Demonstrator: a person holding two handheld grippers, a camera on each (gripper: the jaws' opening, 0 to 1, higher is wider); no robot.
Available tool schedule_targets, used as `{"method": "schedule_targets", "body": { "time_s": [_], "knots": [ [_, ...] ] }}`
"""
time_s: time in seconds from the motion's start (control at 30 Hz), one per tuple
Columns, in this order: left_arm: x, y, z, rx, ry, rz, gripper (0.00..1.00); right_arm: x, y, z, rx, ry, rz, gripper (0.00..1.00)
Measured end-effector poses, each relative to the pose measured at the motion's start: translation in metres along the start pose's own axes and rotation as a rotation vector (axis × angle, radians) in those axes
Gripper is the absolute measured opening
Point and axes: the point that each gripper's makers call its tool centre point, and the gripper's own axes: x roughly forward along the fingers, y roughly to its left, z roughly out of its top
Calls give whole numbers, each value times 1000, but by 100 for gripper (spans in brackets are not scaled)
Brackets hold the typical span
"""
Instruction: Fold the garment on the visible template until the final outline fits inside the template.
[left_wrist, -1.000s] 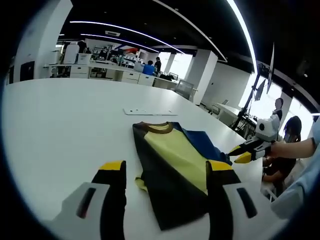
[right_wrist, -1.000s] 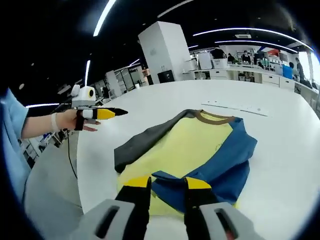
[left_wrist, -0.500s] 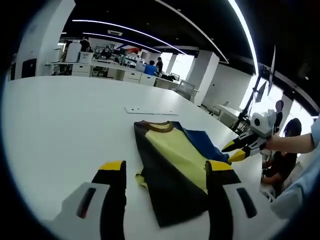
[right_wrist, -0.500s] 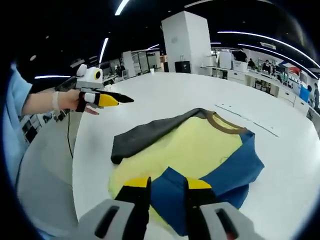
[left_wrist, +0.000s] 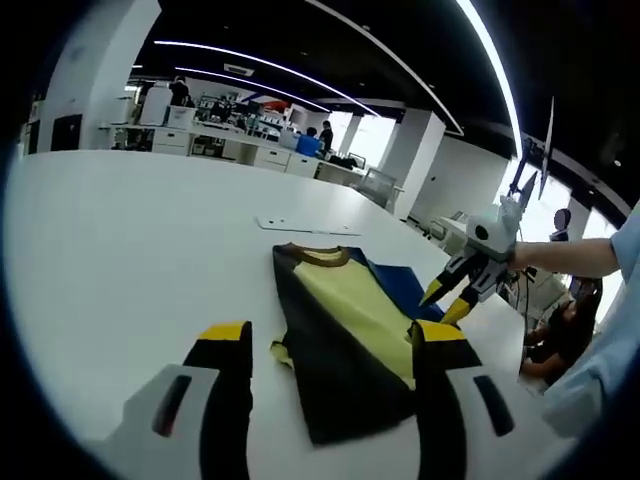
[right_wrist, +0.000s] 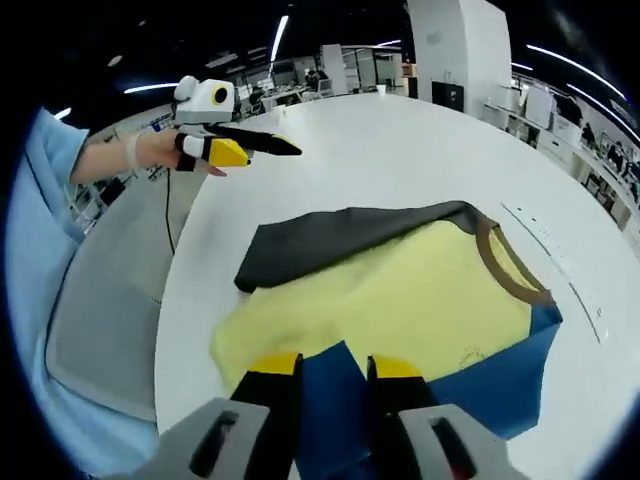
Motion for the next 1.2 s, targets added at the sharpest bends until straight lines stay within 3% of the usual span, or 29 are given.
{"method": "schedule_targets", "body": {
  "time_s": [0.1,0.27,0.4,0.73,0.8,0.87,1.2],
  "knots": [
    [-3,2,-2,-9,-5,7,62,8,4,1,-18,41,67,22],
    [-9,7,-1,-24,-17,24,62,19,0,-2,-41,107,102,21],
    [-14,9,-2,-36,-26,37,62,24,-2,-4,-19,125,148,12],
    [-22,14,-6,-63,-44,66,62,26,-3,-18,-46,233,207,13],
    [-23,15,-6,-67,-46,71,62,25,-4,-17,-35,244,211,10],
    [-25,16,-7,-69,-47,74,61,24,0,-17,-31,246,235,0],
    [-23,14,-8,-73,-47,72,61,8,-2,-17,-17,232,202,0]
  ]
}}
